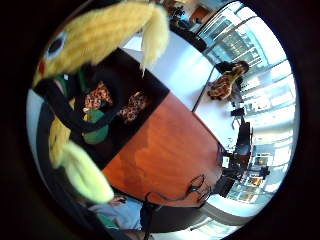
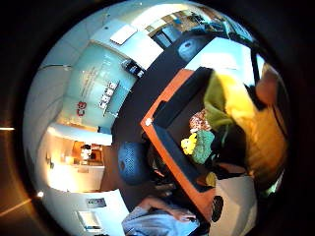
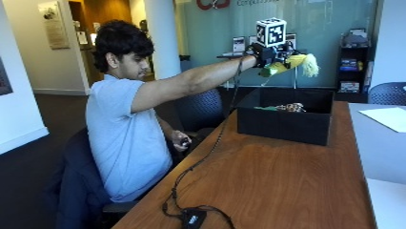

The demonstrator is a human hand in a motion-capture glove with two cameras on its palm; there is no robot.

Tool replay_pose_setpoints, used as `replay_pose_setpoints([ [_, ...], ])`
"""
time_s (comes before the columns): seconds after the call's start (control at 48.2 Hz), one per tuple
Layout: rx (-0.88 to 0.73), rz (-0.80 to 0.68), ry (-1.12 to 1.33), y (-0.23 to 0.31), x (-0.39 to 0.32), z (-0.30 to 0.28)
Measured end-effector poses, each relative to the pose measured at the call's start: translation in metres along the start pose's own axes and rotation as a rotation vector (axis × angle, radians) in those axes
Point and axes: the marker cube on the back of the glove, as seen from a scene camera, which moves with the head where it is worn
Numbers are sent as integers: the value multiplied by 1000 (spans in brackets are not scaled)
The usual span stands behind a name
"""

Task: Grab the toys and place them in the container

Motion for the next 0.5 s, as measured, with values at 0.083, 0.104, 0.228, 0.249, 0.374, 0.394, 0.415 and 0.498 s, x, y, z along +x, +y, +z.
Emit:
replay_pose_setpoints([
  [0.083,-50,6,4,-1,4,11],
  [0.104,-54,6,7,-1,6,13],
  [0.228,-39,1,33,1,14,18],
  [0.249,-36,5,34,1,14,18],
  [0.374,-41,13,39,8,24,14],
  [0.394,-40,13,42,10,27,13],
  [0.415,-39,13,47,12,30,11],
  [0.498,-36,16,66,23,41,4],
])
